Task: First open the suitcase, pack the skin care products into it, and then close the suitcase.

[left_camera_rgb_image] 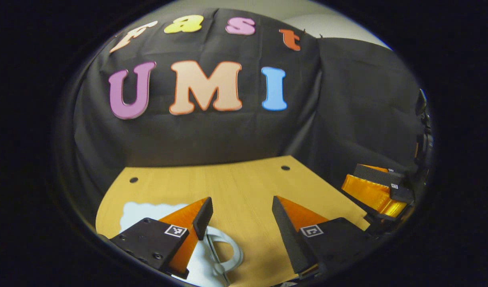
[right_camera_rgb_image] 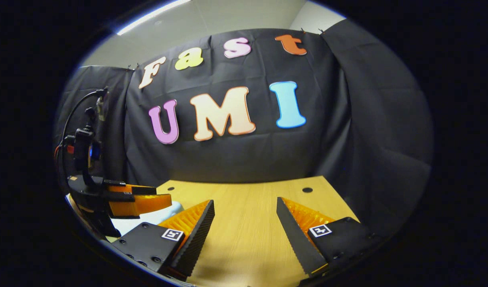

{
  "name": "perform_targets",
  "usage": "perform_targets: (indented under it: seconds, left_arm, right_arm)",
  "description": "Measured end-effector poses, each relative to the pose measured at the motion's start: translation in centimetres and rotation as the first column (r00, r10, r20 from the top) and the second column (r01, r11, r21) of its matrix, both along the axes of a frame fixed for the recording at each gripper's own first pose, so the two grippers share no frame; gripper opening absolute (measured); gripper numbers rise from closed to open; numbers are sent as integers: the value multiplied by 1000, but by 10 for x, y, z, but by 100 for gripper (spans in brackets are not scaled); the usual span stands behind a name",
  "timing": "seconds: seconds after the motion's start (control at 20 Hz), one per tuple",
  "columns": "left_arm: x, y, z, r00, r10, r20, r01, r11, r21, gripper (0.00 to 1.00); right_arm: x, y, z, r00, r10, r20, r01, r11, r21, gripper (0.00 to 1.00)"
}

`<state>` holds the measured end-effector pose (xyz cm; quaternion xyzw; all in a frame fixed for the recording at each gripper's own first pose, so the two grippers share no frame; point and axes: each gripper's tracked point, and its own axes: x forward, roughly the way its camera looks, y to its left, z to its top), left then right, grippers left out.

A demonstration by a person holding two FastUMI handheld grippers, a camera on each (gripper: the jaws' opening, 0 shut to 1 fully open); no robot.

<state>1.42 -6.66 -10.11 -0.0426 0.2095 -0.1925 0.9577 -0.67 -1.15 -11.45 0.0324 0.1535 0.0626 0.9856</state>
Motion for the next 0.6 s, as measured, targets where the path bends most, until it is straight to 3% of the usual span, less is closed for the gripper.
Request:
perform_targets:
  seconds: [0.3, 0.6]
  left_arm:
    - [15, 33, 50, 978, 135, 157, -132, 991, -31, 96]
    - [29, 55, 78, 963, 162, 215, -156, 987, -44, 95]
  right_arm:
    - [24, 21, 94, 969, 0, 249, 0, 1000, 0, 98]
    - [22, 46, 145, 927, 12, 376, -15, 1000, 4, 97]
